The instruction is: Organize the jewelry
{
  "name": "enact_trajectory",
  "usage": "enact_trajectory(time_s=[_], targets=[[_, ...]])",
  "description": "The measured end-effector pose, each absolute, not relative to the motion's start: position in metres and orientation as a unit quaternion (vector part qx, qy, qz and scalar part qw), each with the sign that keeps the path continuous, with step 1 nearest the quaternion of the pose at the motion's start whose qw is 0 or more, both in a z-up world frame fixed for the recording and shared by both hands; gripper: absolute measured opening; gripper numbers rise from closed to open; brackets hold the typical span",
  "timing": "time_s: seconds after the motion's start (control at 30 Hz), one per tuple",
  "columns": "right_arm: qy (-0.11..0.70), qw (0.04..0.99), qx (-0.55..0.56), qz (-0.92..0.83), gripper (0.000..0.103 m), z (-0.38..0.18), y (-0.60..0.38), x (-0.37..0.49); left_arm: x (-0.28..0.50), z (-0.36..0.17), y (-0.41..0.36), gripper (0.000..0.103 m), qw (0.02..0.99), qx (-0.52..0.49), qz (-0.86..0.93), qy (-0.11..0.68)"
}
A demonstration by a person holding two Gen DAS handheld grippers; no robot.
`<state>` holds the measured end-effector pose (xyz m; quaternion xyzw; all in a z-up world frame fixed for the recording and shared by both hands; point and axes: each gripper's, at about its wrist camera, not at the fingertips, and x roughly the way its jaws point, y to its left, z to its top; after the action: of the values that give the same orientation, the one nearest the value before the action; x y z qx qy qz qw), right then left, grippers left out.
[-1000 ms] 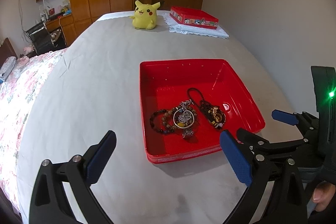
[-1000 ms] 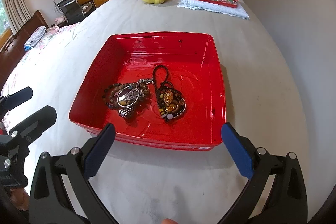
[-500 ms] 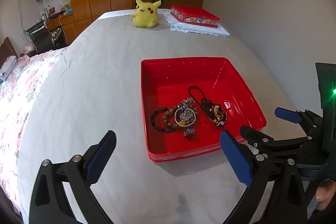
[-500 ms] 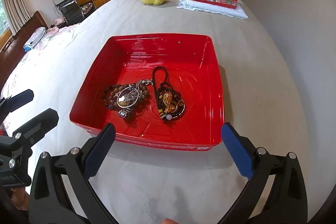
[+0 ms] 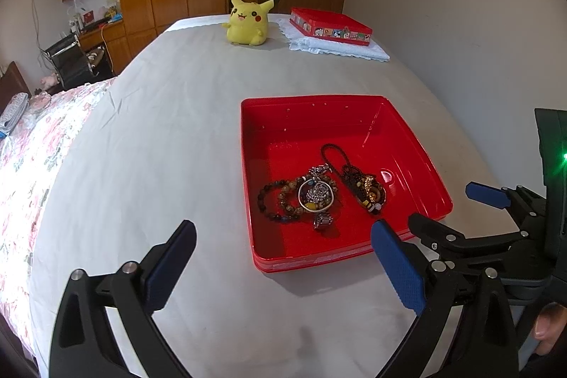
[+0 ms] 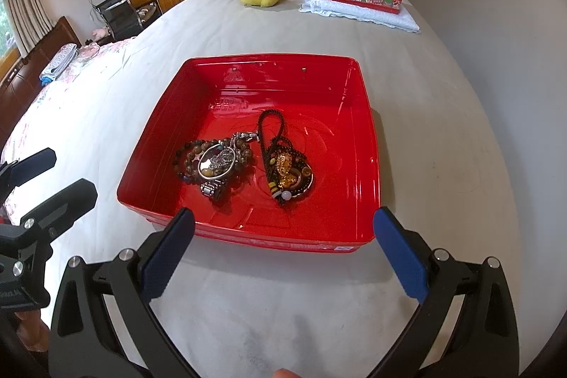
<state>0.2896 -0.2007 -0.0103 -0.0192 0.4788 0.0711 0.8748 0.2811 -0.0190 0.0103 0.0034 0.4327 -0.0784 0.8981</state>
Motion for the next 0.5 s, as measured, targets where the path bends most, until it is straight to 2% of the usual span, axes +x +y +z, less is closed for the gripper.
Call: enact_trajectory(time_s=[0.5], targets=[[0.479, 0.875, -0.019, 0.070, 0.100, -0.0121, -0.2009, 0.2889, 0.2823, 0.0085, -0.0187, 0.099, 0.897, 0.002, -0.076, 0.435]])
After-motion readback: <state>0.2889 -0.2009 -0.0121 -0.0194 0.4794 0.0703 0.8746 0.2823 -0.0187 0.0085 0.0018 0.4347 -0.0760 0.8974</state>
